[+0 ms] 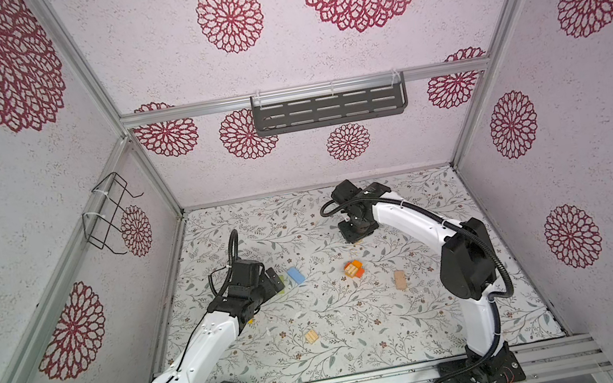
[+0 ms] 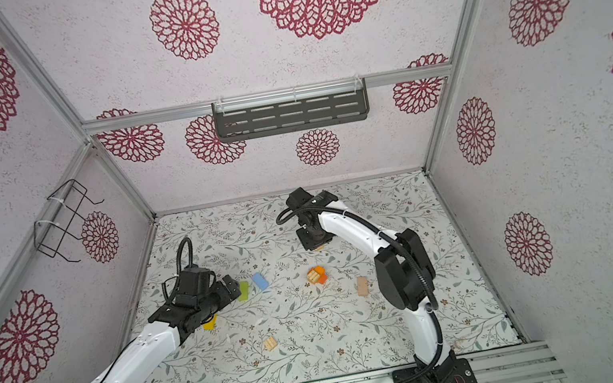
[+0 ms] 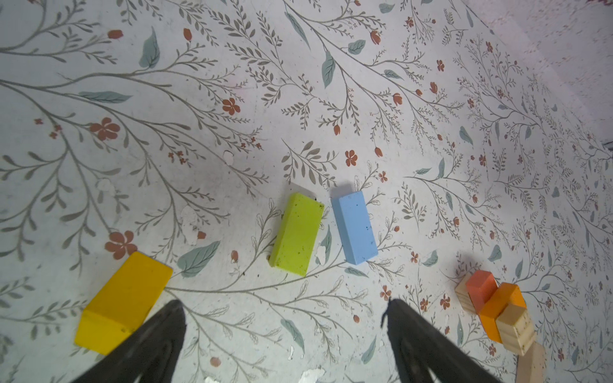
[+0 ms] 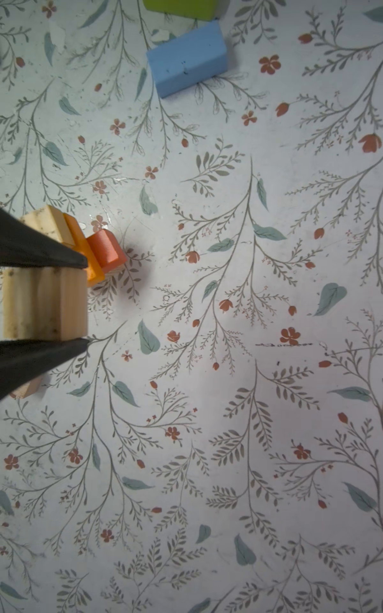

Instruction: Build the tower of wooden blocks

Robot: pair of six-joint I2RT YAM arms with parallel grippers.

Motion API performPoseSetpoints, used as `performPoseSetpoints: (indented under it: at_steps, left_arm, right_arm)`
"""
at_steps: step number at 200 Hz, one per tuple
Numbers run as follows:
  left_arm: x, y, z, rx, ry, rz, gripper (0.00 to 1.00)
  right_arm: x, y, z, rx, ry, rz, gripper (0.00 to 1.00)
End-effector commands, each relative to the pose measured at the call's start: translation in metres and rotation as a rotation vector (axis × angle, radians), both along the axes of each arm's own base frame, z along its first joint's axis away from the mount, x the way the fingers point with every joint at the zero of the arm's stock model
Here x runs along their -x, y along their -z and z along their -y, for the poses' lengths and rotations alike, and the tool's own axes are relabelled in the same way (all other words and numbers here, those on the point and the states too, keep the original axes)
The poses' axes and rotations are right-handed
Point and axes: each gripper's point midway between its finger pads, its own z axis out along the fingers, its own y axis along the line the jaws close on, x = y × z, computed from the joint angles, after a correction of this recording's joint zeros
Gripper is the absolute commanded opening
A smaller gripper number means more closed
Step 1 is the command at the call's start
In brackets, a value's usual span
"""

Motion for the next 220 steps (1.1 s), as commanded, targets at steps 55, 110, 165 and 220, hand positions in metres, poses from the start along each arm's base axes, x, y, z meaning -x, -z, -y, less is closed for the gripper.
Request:
performPoseSetpoints:
  at_steps: [55, 110, 165, 220]
  left_arm:
    - [-0.002, -0.022, 0.009, -0.023, -0.015, 0.036, 0.97]
    - [-0.002, -0.022, 0.012, -0.050, -0.018, 0.017, 0.97]
    - [-0.001, -0.020, 0.007, -0.084, -0.025, 0.002, 0.97]
    - [0.001, -0.016, 0.007, -0.085, -0.026, -0.006, 0.97]
  right_arm:
    - [0.043, 0.013, 0.000, -0.049, -0.184, -0.054, 0.31]
    - [0.045, 0.023, -0.007, -0.074, -0.225, -0.055, 0.31]
    - [0.045, 0.029, -0.014, -0.088, -0.246, -0.068, 0.33]
    - [0.046, 0.033, -0.016, -0.086, -0.252, -0.083, 0.35]
